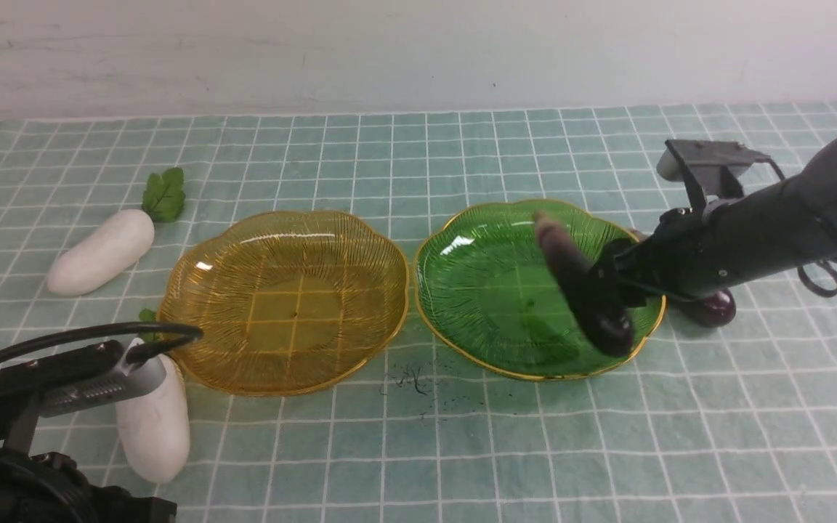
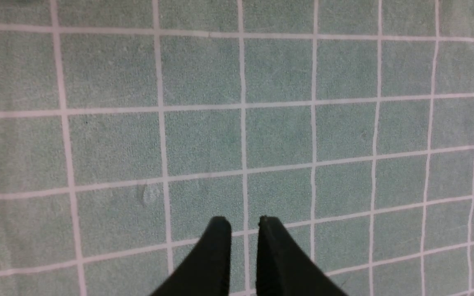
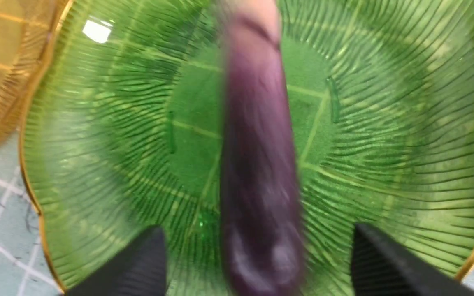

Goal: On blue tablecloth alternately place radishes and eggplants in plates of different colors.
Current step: 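Put the eggplants into the green plate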

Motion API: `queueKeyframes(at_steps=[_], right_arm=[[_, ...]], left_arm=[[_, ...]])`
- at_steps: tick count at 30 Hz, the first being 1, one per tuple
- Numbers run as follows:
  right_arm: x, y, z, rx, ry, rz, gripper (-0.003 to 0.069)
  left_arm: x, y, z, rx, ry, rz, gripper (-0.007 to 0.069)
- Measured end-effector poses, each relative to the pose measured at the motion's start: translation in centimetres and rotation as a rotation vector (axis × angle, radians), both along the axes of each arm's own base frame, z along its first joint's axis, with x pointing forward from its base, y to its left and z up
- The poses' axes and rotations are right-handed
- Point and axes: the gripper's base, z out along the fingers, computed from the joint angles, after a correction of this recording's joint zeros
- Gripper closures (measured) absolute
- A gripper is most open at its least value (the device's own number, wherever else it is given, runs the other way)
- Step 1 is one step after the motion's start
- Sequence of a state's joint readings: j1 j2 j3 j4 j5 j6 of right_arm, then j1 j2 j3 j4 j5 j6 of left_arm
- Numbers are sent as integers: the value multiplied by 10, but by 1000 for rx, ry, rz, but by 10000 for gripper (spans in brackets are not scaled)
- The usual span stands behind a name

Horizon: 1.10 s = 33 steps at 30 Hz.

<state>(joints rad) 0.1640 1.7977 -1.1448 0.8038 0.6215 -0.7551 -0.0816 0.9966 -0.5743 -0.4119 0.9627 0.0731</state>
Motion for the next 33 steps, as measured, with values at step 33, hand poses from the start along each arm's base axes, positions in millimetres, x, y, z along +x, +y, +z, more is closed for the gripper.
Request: queueKeyframes(at_steps=[33], right_arm=[[26,-76,-53,-224,-9,-102,167]], left_arm=[[0,0,0,0,1,0,538]])
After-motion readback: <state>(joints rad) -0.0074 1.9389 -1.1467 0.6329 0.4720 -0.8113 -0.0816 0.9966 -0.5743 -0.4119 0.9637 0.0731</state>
